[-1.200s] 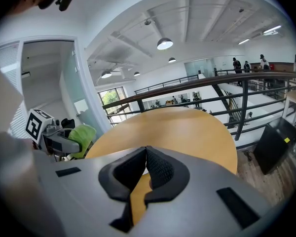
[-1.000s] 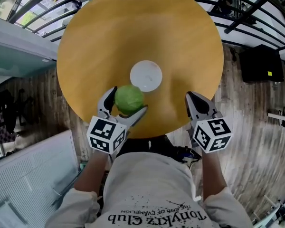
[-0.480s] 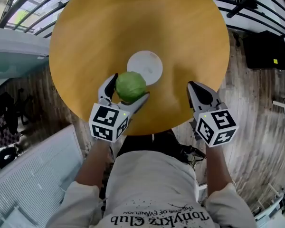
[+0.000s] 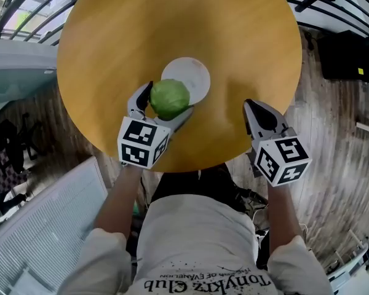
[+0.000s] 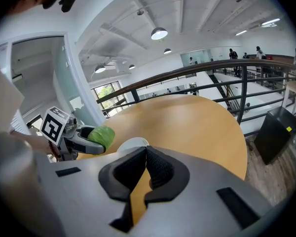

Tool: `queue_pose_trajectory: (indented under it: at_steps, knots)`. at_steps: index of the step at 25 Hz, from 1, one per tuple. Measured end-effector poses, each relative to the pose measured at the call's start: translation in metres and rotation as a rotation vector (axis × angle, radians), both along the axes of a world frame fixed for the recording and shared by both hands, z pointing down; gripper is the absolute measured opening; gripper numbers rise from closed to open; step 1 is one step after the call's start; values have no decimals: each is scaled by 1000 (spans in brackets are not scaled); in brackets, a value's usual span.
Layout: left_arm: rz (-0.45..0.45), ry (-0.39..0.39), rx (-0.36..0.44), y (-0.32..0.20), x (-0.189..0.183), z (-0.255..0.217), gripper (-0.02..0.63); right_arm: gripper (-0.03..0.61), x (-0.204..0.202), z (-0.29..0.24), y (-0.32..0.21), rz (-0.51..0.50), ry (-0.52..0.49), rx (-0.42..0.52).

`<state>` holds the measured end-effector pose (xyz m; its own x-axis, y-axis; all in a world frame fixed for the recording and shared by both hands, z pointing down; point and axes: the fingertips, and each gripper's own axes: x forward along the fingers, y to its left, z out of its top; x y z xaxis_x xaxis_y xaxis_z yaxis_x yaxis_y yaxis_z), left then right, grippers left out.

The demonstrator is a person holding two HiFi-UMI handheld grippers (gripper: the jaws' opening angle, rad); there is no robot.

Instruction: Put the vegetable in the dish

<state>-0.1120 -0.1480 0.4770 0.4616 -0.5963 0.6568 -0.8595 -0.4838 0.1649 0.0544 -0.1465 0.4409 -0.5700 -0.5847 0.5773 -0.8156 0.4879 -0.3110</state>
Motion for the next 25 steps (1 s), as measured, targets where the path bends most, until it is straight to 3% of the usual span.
queue_pose_trajectory:
  at_steps: [25]
  knots:
    - [118,-113,-78,-38,11,72,500,25,7,33,-5,83,-15,-53]
